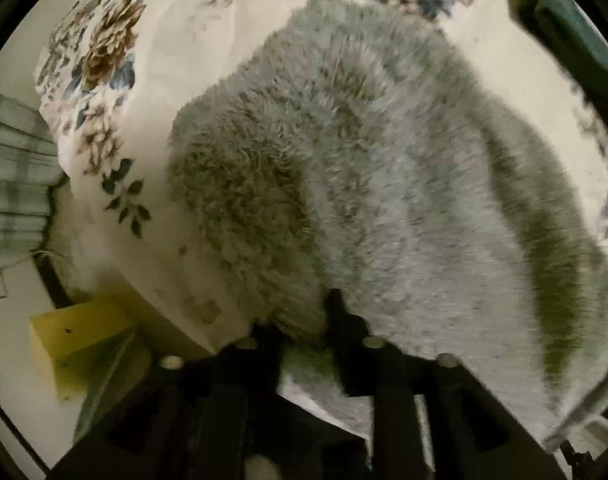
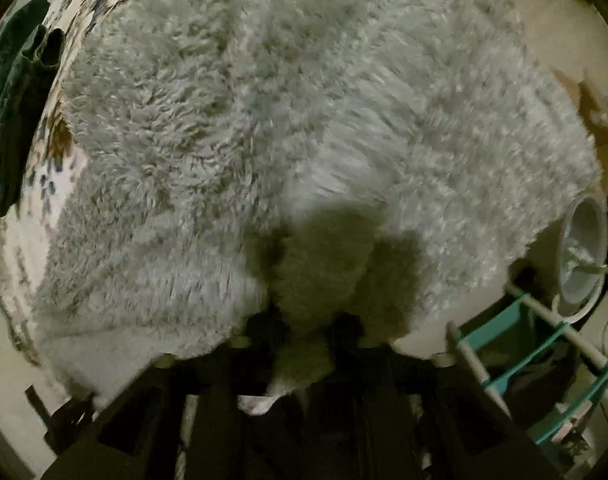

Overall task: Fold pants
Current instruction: 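Lift the blanket edge with both grippers and fold it over the blanket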

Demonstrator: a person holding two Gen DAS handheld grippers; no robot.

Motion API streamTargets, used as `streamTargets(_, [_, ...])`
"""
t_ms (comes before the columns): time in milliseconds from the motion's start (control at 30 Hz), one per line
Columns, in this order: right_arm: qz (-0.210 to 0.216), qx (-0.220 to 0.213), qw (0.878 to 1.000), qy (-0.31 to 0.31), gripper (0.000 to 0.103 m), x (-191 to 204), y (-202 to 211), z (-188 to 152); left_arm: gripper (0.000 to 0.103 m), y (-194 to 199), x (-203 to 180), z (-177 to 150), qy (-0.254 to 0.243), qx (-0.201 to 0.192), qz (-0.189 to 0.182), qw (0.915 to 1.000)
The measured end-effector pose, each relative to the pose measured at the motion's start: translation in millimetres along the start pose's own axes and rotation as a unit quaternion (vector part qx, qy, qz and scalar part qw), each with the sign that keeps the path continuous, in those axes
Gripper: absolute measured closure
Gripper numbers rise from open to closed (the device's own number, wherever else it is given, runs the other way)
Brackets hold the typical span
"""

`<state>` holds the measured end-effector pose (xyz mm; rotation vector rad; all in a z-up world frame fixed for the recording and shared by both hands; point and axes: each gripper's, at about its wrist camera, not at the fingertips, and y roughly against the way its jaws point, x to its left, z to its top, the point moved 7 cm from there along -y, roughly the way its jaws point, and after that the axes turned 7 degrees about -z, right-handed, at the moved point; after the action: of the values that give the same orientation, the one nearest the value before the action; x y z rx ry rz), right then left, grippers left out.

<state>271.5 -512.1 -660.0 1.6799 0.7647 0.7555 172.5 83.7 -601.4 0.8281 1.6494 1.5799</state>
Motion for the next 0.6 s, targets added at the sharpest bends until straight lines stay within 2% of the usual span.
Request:
streamTargets(33, [0.021,-0.001,1.000,-0.005,0.052,-4,6,1,0.058,6,0,1,0.004,-0.006,-0.011,0.9999])
streamTargets(100, [0.052,-0.024,0.998,-0.021,0.037,-18,24,8,0.038,15,-1,1,0.007,-0.023,-0.019,0.9995])
streamTargets(200, [0.069,-0.076,0.992,-0.074,0.030,-55,52,34,0.037,16,0,4,0.015,-0.031,-0.024,0.9991])
streamTargets(333, [0.093,-0.120,0.975,-0.164,0.030,-101,62,90,0.037,-1,7,7,0.034,-0.023,-0.013,0.9991])
streamTargets(433, [0.110,-0.148,0.962,-0.202,0.030,-128,60,138,0.037,-13,13,11,0.035,-0.026,-0.001,0.9990])
streamTargets(467, [0.114,-0.144,0.961,-0.208,0.030,-134,57,153,0.037,-16,14,12,0.035,-0.025,0.002,0.9991])
streamTargets(500, [0.114,-0.137,0.960,-0.216,0.032,-140,51,163,0.037,-21,13,12,0.036,-0.022,0.005,0.9991])
streamTargets(533, [0.122,-0.135,0.957,-0.228,0.039,-147,47,168,0.037,-26,11,12,0.037,-0.019,0.005,0.9991])
streamTargets(567, [0.127,-0.139,0.955,-0.231,0.075,-149,47,170,0.037,-29,14,13,0.038,-0.018,0.005,0.9991])
streamTargets(600, [0.115,-0.140,0.957,-0.225,0.096,-148,50,171,0.037,-31,13,13,0.038,-0.016,0.006,0.9991])
